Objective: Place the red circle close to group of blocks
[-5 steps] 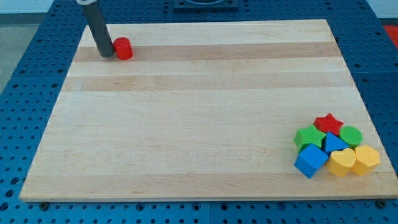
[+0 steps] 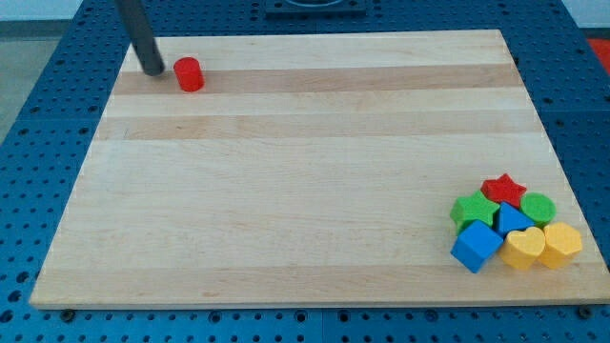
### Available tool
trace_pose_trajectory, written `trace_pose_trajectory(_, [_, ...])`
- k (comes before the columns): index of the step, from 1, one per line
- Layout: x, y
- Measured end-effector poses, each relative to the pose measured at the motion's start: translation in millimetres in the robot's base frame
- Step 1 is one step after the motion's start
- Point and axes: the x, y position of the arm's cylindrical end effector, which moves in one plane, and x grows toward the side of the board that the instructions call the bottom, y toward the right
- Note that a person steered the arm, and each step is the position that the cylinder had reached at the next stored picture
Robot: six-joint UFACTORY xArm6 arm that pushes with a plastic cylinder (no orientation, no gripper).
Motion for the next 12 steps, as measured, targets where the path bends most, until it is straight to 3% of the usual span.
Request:
trace_pose_trajectory(2, [69, 98])
trace_pose_trajectory(3, [77, 113])
trace_pose_trajectory(5, [45, 67])
trace_pose_trajectory(8, [74, 211])
trace_pose_trajectory(11, [55, 224])
trace_pose_trajectory(12, [82, 248])
